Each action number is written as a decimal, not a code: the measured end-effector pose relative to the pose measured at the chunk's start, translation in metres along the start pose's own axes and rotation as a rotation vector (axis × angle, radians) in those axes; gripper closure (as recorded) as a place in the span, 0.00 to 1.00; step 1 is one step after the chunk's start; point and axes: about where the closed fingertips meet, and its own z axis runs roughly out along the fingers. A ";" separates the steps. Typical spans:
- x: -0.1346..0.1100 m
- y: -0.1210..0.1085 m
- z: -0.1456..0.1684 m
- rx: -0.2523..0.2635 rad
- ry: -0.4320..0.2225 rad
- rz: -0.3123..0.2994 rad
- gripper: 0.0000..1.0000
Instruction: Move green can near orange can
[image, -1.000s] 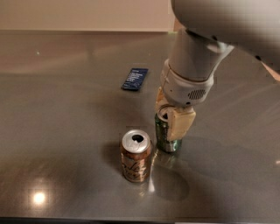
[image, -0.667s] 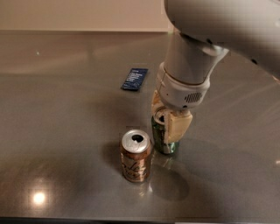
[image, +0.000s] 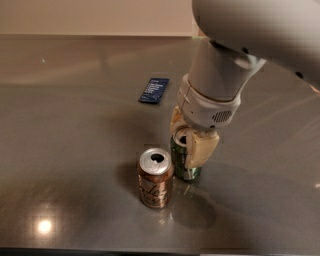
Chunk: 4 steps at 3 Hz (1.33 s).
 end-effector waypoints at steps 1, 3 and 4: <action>-0.009 0.005 -0.002 0.015 -0.045 -0.021 0.36; -0.012 0.010 -0.002 0.026 -0.051 -0.051 0.00; -0.012 0.010 -0.002 0.027 -0.051 -0.051 0.00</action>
Offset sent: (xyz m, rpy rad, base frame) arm -0.0179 0.0078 0.0013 0.0832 0.0147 0.0585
